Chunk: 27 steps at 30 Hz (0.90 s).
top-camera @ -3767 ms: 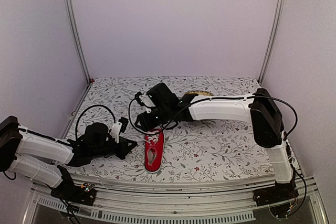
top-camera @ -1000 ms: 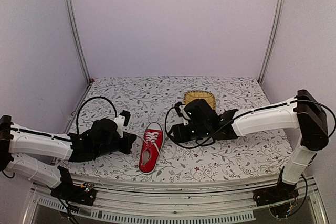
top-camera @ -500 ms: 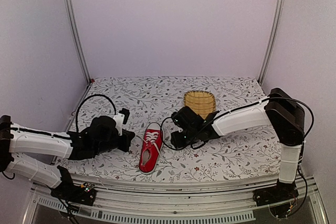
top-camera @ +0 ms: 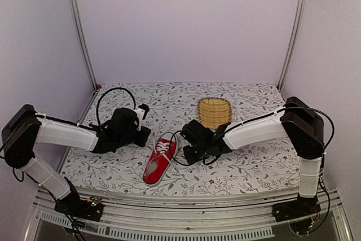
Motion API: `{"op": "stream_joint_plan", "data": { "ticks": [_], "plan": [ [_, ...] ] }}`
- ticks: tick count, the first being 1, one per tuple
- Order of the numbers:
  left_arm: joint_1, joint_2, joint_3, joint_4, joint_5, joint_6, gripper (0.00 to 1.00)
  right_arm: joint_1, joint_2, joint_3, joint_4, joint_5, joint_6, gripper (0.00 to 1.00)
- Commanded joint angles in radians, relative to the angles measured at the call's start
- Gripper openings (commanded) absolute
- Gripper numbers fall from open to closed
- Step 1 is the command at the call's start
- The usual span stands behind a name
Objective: Tie the shoes
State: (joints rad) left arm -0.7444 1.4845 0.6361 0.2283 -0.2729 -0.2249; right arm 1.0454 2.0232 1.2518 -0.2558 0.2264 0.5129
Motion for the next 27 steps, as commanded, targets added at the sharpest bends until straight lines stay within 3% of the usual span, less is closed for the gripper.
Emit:
{"op": "stream_joint_plan", "data": {
  "ticks": [1, 6, 10, 13, 18, 27],
  "plan": [
    [0.052, 0.114, 0.109, -0.089, -0.139, -0.078, 0.39, 0.002, -0.032, -0.031, -0.035, 0.048, 0.047, 0.02],
    [0.086, 0.126, 0.118, -0.168, -0.136, -0.224, 0.70, 0.002, -0.085, -0.074, -0.025, 0.056, 0.065, 0.02],
    [0.096, 0.060, 0.092, -0.200, -0.025, -0.290, 0.80, 0.002, -0.109, -0.092, -0.021, 0.062, 0.063, 0.02],
    [0.106, 0.001, 0.070, -0.226, 0.084, -0.344, 0.78, 0.003, -0.120, -0.097, -0.019, 0.066, 0.062, 0.02],
    [0.112, -0.079, 0.001, -0.076, 0.307, -0.498, 0.73, 0.002, -0.125, -0.101, -0.009, 0.065, 0.065, 0.02],
    [0.111, 0.081, 0.120, -0.049, 0.505, -0.507, 0.72, 0.003, -0.166, -0.123, 0.005, 0.075, 0.077, 0.02]
  ]
}}
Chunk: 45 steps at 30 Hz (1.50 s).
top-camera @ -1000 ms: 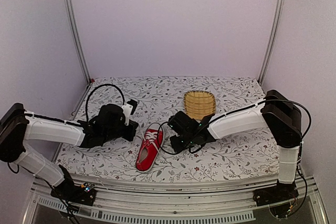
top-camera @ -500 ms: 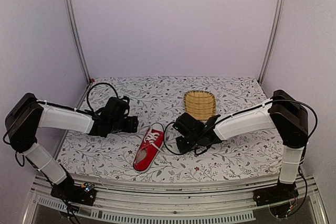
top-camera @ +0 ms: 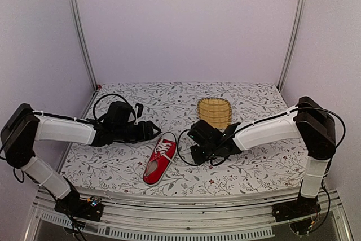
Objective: Tie the shoes
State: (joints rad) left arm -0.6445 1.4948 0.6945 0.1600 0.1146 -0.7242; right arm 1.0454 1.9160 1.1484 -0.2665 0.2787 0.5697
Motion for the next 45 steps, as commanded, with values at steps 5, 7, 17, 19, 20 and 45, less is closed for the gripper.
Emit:
{"op": "stream_joint_plan", "data": {
  "ticks": [5, 7, 17, 19, 20, 45],
  "plan": [
    [0.003, 0.142, 0.130, -0.024, 0.149, 0.029, 0.70, 0.002, -0.078, -0.035, 0.025, 0.027, 0.027, 0.02],
    [-0.001, 0.159, 0.154, -0.056, 0.140, 0.049, 0.70, 0.002, -0.081, -0.038, 0.026, 0.027, 0.029, 0.02],
    [-0.026, 0.226, 0.205, -0.170, 0.110, 0.092, 0.51, 0.001, -0.122, -0.061, 0.033, 0.047, 0.039, 0.02],
    [-0.032, 0.236, 0.210, -0.175, 0.111, 0.094, 0.47, 0.001, -0.128, -0.056, 0.033, 0.049, 0.039, 0.02],
    [-0.035, 0.240, 0.210, -0.174, 0.114, 0.095, 0.45, 0.001, -0.129, -0.054, 0.033, 0.051, 0.038, 0.02],
    [-0.064, 0.037, -0.049, 0.274, 0.373, 0.245, 0.01, -0.163, -0.097, 0.096, 0.443, -0.369, -0.201, 0.02]
  ]
}}
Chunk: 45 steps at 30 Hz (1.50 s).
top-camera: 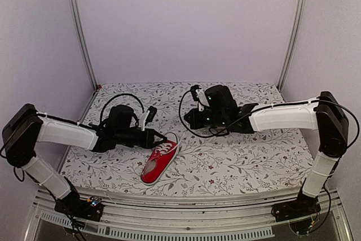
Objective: Tie the shoes
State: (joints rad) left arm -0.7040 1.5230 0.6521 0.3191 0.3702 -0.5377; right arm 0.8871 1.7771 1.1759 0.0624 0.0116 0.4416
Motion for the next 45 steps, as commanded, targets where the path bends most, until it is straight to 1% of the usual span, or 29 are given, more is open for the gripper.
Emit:
{"op": "stream_joint_plan", "data": {
  "ticks": [1, 9, 12, 15, 21, 23, 27, 38, 45],
  "plan": [
    [-0.003, 0.015, -0.004, 0.122, 0.133, 0.064, 0.02, -0.008, 0.057, 0.083, 0.122, -0.114, -0.079, 0.02],
    [0.017, 0.072, 0.012, 0.163, 0.214, 0.079, 0.06, -0.020, 0.133, 0.174, 0.138, -0.148, -0.090, 0.02],
    [0.027, 0.088, 0.014, 0.181, 0.242, 0.074, 0.06, -0.023, 0.149, 0.192, 0.137, -0.148, -0.086, 0.02],
    [0.030, 0.091, 0.003, 0.221, 0.265, 0.064, 0.10, -0.029, 0.161, 0.203, 0.137, -0.152, -0.082, 0.02],
    [0.037, 0.108, 0.010, 0.234, 0.293, 0.061, 0.14, -0.033, 0.169, 0.214, 0.131, -0.150, -0.078, 0.02],
    [0.039, 0.109, 0.010, 0.234, 0.291, 0.062, 0.17, -0.035, 0.167, 0.215, 0.131, -0.152, -0.078, 0.02],
    [0.041, 0.114, 0.018, 0.211, 0.278, 0.073, 0.18, -0.035, 0.168, 0.225, 0.132, -0.168, -0.080, 0.02],
    [0.044, 0.130, 0.055, 0.154, 0.248, 0.099, 0.17, -0.033, 0.199, 0.263, 0.136, -0.264, -0.077, 0.02],
    [0.043, 0.137, 0.063, 0.137, 0.224, 0.108, 0.17, -0.026, 0.212, 0.280, 0.136, -0.292, -0.062, 0.02]
  ]
}}
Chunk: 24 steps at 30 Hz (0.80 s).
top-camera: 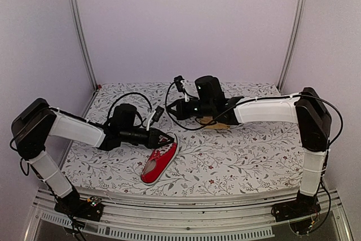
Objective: Tie the shoes
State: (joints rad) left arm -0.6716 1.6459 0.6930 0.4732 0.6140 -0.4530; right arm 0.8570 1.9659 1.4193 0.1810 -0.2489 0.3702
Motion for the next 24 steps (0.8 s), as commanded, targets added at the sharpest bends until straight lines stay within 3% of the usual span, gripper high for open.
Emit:
{"op": "stream_joint_plan", "data": {
  "ticks": [1, 16, 24],
  "plan": [
    [0.011, 0.015, 0.023, -0.020, -0.026, 0.025, 0.17, 0.006, 0.025, 0.040, 0.016, -0.034, 0.009, 0.02],
    [0.010, 0.028, 0.039, -0.050, -0.048, 0.049, 0.19, 0.021, 0.068, 0.076, 0.015, -0.029, 0.026, 0.02],
    [0.009, -0.024, 0.048, -0.232, -0.175, 0.201, 0.39, 0.020, 0.051, 0.048, 0.008, 0.075, 0.050, 0.02]
  ]
}}
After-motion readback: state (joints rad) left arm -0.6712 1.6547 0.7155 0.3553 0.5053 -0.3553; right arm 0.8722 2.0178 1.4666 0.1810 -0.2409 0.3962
